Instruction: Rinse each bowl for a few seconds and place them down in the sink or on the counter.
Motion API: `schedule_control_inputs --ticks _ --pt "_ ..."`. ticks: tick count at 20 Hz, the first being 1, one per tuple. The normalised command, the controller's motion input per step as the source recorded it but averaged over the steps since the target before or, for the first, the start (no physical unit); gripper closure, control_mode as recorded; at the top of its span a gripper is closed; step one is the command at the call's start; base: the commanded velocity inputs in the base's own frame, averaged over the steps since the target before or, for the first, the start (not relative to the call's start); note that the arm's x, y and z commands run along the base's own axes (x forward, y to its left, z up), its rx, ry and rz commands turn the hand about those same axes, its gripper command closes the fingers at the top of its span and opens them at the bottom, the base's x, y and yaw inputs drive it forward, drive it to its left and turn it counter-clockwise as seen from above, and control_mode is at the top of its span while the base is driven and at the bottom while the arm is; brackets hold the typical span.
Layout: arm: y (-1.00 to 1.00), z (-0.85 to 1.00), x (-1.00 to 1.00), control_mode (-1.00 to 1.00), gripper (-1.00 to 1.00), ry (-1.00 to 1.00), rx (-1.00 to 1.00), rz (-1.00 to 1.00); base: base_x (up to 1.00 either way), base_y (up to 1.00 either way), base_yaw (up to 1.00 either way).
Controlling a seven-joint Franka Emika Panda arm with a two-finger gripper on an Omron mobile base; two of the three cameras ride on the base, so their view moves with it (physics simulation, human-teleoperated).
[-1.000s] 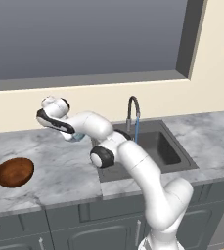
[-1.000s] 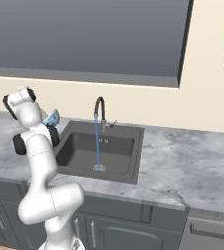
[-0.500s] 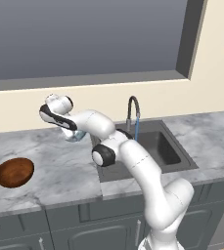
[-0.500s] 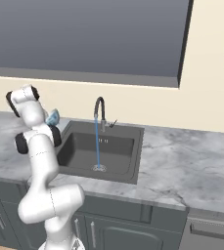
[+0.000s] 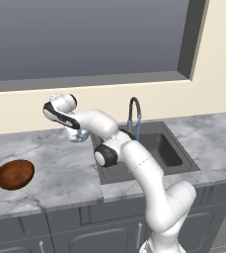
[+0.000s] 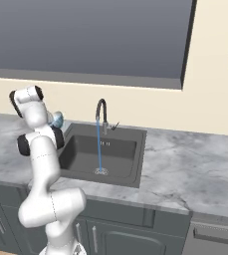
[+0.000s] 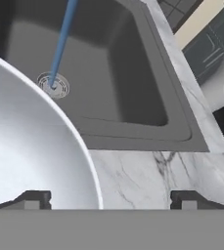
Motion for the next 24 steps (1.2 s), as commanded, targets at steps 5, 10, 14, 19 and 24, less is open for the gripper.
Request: schedule_control_inputs --ticks 5,10,14,19,24 --pt "-0.43 -0.01 -0.35 -1.0 -1.0 -0.01 0.03 -0.09 0.0 0.0 0.0" --pt "-0.23 0.08 -0.19 -1.0 -1.0 -0.04 0.03 -0.08 0.0 0.0 0.0" --pt "0.03 0.63 0.0 -1.0 -1.0 -0.17 0.0 -0.05 0.0 0.0 0.0" --pt "0.08 0.77 -0.03 -1.0 -1.0 -0.18 0.0 -0.04 0.0 0.0 0.0" --pt "0.15 0.63 -0.28 -1.0 -1.0 -0.22 -0.01 -0.02 0.0 0.0 0.0"
